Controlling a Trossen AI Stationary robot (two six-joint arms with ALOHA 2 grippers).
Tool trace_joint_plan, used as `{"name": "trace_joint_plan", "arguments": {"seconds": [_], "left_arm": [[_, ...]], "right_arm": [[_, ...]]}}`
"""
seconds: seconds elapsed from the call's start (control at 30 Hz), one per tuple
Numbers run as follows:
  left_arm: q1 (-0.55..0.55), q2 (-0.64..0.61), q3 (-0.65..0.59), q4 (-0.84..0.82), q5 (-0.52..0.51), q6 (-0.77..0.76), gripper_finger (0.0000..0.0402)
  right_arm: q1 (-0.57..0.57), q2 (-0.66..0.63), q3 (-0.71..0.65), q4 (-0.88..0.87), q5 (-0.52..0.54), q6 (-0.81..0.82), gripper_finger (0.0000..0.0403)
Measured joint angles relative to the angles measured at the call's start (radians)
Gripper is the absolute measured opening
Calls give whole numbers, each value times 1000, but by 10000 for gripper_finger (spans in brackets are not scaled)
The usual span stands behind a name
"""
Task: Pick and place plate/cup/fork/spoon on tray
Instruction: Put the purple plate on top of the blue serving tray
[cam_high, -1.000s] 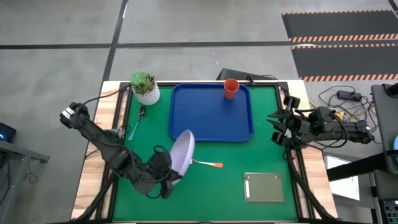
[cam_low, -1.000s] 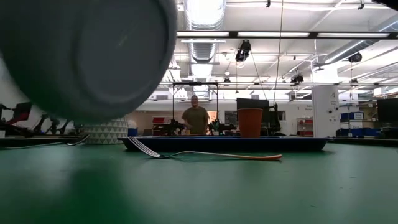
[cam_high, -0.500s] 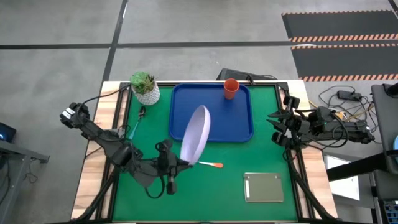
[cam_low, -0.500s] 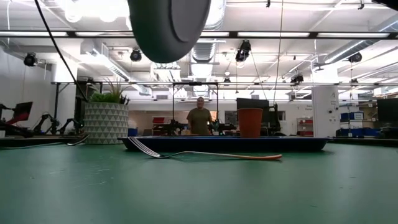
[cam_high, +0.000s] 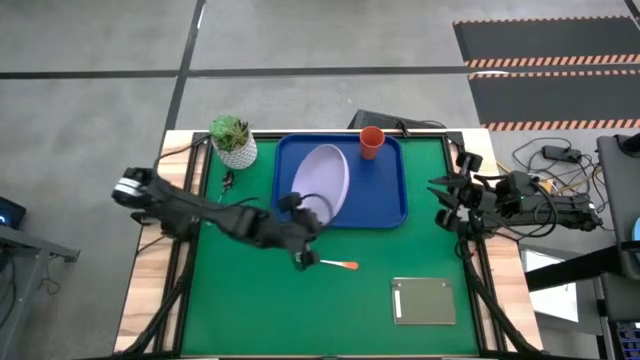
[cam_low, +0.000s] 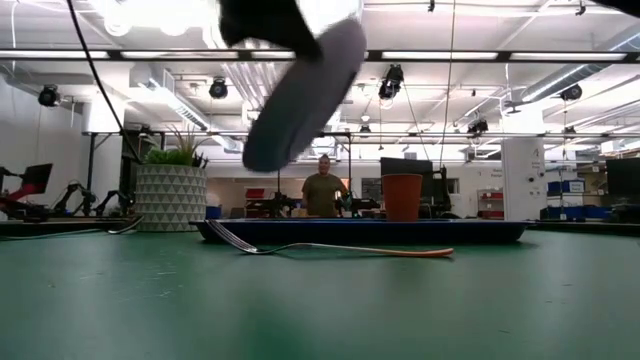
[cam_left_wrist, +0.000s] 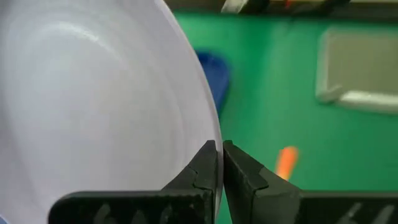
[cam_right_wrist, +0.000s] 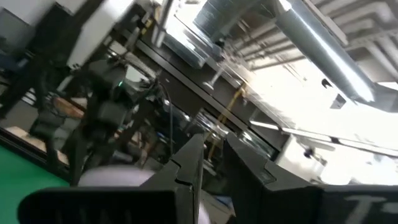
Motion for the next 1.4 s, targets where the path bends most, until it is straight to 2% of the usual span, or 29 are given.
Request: {"name": "trace_joint_plan", "arguments": {"seconds": [0.17, 0.43, 0.83, 1.4], "left_arm": [[93, 113, 0, -10, 80, 42, 0], [167, 197, 4, -57, 86, 54, 0], [249, 249, 3, -66, 86, 81, 0], [275, 253, -3, -64, 94, 70, 0]], "right_arm": [[0, 0, 0, -12, 14, -4, 52], [0, 0, 0, -15, 16, -11, 52], [0, 0, 0, -15, 17, -11, 52], [0, 0, 0, -16, 17, -10, 52]]}}
